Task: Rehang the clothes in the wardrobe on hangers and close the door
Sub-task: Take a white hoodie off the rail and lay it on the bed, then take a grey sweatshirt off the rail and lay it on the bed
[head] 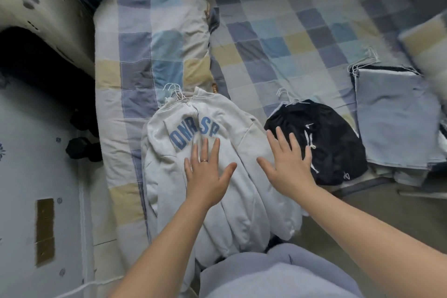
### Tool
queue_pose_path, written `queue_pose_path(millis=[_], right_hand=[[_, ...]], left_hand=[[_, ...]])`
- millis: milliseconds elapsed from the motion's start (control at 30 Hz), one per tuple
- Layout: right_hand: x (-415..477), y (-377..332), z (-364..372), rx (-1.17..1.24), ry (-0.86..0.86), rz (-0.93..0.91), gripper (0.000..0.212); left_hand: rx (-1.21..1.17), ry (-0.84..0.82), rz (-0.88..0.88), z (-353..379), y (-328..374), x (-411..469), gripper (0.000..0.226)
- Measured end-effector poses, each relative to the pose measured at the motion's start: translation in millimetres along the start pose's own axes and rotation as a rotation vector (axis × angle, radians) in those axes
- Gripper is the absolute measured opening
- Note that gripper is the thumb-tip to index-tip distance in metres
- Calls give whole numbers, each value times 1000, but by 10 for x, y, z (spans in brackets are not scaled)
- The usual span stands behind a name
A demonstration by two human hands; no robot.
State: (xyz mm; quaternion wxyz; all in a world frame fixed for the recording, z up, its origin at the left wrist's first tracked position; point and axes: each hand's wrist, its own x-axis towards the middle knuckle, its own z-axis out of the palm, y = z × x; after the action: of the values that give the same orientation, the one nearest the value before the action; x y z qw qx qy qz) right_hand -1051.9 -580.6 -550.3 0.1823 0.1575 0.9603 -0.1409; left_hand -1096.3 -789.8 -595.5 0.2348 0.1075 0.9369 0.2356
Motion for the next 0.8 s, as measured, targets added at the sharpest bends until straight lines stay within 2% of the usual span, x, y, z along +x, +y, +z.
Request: queue_pose_path(millis=[200, 367, 600, 800], right_hand=[[-694, 589, -56, 66, 75, 181, 71], [-1291, 1260, -106, 102, 129, 332, 71], [-2224, 2382, -148, 197, 264, 565, 70], [-3324, 3651, -103, 289, 371, 783, 71]], left_hand=[[7, -56, 144, 260, 615, -229, 78], [118, -146, 324, 623, 1304, -354, 76], [229, -219, 632, 1342, 2605, -736, 74], [326, -285, 847, 2264, 3864, -1467, 75]])
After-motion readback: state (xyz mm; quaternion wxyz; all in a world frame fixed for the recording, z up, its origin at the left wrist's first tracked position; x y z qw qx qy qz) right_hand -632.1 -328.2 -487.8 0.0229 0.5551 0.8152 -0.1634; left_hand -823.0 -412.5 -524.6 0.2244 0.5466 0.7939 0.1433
